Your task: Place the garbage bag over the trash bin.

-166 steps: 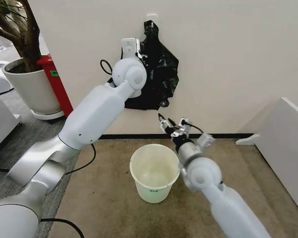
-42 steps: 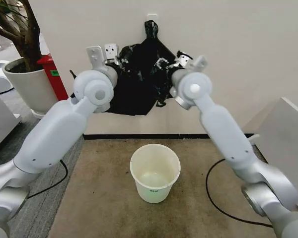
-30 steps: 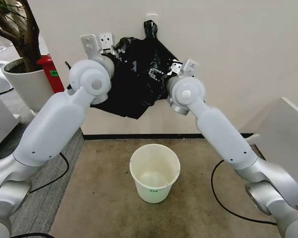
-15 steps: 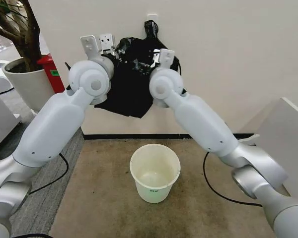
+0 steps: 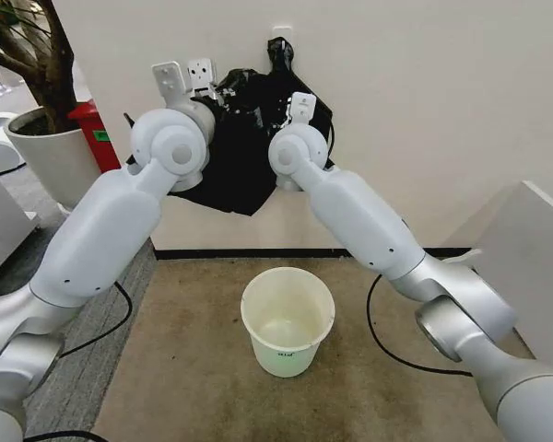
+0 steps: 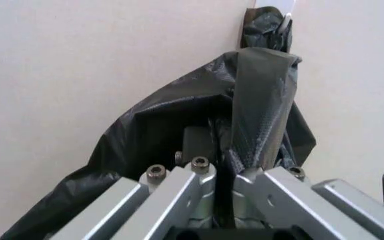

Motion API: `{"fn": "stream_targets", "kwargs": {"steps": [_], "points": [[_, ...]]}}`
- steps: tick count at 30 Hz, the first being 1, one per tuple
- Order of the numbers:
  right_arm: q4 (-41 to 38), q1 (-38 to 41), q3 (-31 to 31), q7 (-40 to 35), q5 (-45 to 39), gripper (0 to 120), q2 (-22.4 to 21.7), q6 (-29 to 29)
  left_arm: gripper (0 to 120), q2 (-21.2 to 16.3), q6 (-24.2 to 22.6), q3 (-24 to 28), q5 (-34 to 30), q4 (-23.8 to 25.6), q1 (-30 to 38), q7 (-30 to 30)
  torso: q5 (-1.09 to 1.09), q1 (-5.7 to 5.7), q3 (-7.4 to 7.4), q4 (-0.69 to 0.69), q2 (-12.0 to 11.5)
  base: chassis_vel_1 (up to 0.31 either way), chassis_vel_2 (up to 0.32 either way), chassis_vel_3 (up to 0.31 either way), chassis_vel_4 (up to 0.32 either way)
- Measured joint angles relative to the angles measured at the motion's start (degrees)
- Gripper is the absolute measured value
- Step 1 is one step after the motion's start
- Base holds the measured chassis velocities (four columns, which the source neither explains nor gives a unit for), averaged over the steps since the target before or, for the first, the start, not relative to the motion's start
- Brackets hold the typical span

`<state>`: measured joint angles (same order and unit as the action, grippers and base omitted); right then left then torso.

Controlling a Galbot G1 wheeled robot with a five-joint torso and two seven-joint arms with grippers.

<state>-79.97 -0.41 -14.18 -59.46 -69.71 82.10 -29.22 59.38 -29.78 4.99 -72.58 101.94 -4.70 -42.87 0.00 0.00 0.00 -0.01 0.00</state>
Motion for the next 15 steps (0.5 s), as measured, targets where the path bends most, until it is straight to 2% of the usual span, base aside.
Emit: {"fn": "stream_targets", "kwargs": {"steps": [2,3,7,11,15], "points": [[0.0,0.0,0.0,0.0,0.0,38,0.0,0.0,0,0.0,0.0,0.0,0.0,0.0,0.0,0.0,0.00,0.00,0.00,0.00,0.0,0.000,0.000,0.000,0.000],[0.1,0.0,0.2,-0.1,-0.3,29,-0.2,0.2,0,0.0,0.1,0.0,0.0,0.0,0.0,0.0,0.00,0.00,0.00,0.00,0.0,0.000,0.000,0.000,0.000],[0.1,-0.3,0.4,-0.1,-0.3,19,-0.5,0.3,0,-0.1,0.2,-0.2,0.1,0.0,-0.1,0.0,0.00,0.00,0.00,0.00,0.0,0.000,0.000,0.000,0.000],[0.5,-1.0,0.7,0.2,1.1,0,-1.3,1.1,0,-0.6,1.7,-0.9,0.9,-0.5,-1.2,1.3,0.00,0.00,0.00,0.00,0.0,0.000,0.000,0.000,0.000],[0.2,-1.3,1.3,0.3,1.3,0,-2.0,1.6,0,-1.1,4.1,-1.5,2.5,-1.6,-2.4,3.8,-0.01,0.00,0.00,0.01,0.0,0.000,0.000,0.000,0.000]]}}
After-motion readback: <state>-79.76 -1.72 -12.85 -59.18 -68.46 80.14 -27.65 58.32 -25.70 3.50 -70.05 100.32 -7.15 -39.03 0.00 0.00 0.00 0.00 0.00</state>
